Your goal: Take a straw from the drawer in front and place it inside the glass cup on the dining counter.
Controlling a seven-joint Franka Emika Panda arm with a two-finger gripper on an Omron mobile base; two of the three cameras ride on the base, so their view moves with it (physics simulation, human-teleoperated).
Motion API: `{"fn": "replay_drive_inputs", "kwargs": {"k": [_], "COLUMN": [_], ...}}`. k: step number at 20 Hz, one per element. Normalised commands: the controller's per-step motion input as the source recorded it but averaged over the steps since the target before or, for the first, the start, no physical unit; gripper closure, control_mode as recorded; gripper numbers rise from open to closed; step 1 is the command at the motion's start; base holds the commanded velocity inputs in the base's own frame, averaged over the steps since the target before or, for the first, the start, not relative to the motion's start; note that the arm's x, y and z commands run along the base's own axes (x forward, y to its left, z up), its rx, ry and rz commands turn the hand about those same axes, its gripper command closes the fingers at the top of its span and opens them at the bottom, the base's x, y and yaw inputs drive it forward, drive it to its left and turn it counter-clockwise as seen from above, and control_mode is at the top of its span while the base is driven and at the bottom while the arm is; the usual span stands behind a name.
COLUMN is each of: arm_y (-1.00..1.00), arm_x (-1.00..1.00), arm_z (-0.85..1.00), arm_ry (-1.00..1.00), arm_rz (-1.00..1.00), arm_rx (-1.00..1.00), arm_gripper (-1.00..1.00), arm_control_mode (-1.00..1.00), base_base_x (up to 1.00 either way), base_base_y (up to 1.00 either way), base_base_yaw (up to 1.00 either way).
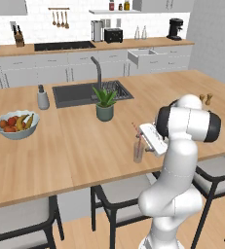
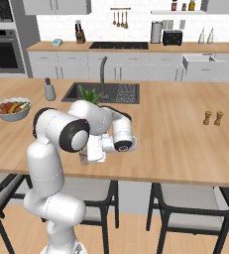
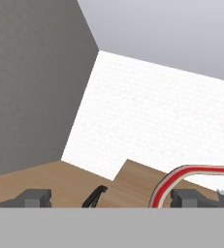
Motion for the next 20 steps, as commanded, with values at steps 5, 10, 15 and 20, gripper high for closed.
{"fn": "replay_drive_inputs", "kwargs": {"k": [5, 10, 15, 20], "arm_y": [0.0, -0.03, -0.05, -0.09], "arm_x": [0.0, 0.0, 0.04, 0.25], "arm_z": [-0.15, -0.22, -0.03, -0.01], "arm_ry": [0.0, 0.0, 0.0, 0.05], "arm_rz": [0.0, 0.0, 0.0, 0.0], "arm_rx": [0.0, 0.0, 0.0, 0.0], "arm_gripper": [-1.0, -1.0, -1.0, -1.0], "arm_control_mode": [-1.0, -1.0, -1.0, -1.0], "base_base_x": [0.0, 0.0, 0.0, 0.0], "base_base_y": [0.0, 0.0, 0.0, 0.0], "base_base_yaw": [0.0, 0.0, 0.0, 0.0]}}
